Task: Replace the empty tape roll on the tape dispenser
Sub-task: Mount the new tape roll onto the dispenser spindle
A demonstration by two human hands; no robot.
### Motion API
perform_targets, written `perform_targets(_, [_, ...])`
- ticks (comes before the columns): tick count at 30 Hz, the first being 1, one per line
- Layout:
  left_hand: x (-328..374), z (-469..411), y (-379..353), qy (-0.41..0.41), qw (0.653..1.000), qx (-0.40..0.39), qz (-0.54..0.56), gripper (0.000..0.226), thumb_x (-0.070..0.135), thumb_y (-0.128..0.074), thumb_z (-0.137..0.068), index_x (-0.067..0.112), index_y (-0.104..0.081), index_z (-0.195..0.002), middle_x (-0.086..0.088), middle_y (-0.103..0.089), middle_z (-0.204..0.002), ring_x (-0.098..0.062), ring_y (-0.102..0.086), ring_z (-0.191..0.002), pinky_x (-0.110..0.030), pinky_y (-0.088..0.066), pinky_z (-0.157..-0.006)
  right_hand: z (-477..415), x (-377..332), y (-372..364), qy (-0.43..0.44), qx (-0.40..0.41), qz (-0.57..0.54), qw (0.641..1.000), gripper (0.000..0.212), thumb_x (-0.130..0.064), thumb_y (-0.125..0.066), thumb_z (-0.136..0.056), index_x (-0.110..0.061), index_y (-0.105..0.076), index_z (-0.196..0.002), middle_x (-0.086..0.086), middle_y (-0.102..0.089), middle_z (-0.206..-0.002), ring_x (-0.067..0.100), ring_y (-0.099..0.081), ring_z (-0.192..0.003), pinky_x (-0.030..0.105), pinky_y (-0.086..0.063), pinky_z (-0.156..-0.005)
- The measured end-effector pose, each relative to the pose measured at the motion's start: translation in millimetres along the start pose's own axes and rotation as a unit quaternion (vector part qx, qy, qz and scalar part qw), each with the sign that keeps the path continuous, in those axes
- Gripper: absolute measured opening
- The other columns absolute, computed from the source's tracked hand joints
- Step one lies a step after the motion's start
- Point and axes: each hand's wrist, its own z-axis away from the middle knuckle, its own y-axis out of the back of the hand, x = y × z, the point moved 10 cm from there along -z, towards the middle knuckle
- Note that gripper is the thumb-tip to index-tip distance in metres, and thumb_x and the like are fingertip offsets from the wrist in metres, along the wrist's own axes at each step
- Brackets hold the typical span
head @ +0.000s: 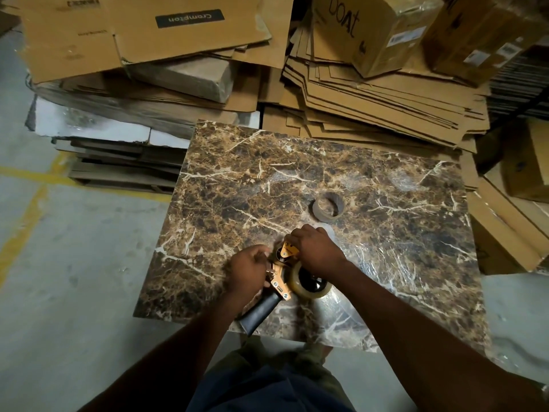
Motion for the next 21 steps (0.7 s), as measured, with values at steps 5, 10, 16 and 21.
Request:
perform_targets(5, [-13, -7, 6, 0.045, 0.997, 0.041, 0.035, 0.017, 0.01, -0.065, -0.101, 0.01, -0.077, -0.112, -0.008, -0.077, -0.095, -0.026, -0.076, -0.059, -0.029, -0.054, -0.037, 0, 0, -2, -0.007, 0.003, -0.007, 1.0, 0.055, -0.024, -0.071, -0.088, -0.02, -0.056, -0.141, 0.002, -0.061, -0.125, 0.029, -0.052, -0.117, 0.041, -0.04, -0.087])
perform_targets(10, [-12, -11, 3, 0.045, 0.998, 0.006, 0.052, 0.015, 0.016, -0.069, -0.1, 0.012, -0.078, -0.111, -0.004, -0.079, -0.087, -0.026, -0.076, -0.055, -0.028, -0.05, -0.035, -9, -8, -4, -0.018, -0.023, -0.024, 0.999, 0.054, -0.035, -0.064, -0.084, -0.02, -0.058, -0.135, 0.004, -0.061, -0.125, 0.029, -0.05, -0.12, 0.043, -0.04, -0.092])
perform_targets(16, [-14, -16, 8, 0.098, 0.99, 0.019, 0.097, 0.015, 0.012, -0.073, -0.095, 0.008, -0.08, -0.108, -0.013, -0.08, -0.087, -0.022, -0.068, -0.055, -0.028, -0.052, -0.04, -26, -22, 1, -0.076, -0.022, -0.126, 0.989, 0.036, -0.051, -0.063, -0.075, -0.028, -0.079, -0.099, 0.005, -0.07, -0.101, 0.028, -0.056, -0.11, 0.042, -0.048, -0.094])
perform_targets(21, [-2, -18, 16, 0.093, 0.994, -0.007, 0.063, 0.02, 0.011, -0.073, -0.094, 0.009, -0.08, -0.113, -0.014, -0.081, -0.102, -0.017, -0.069, -0.068, -0.027, -0.058, -0.06, -37, -29, -7, -0.135, -0.015, -0.115, 0.984, 0.032, -0.041, -0.056, -0.082, -0.019, -0.078, -0.089, 0.008, -0.071, -0.09, 0.031, -0.059, -0.103, 0.041, -0.047, -0.091])
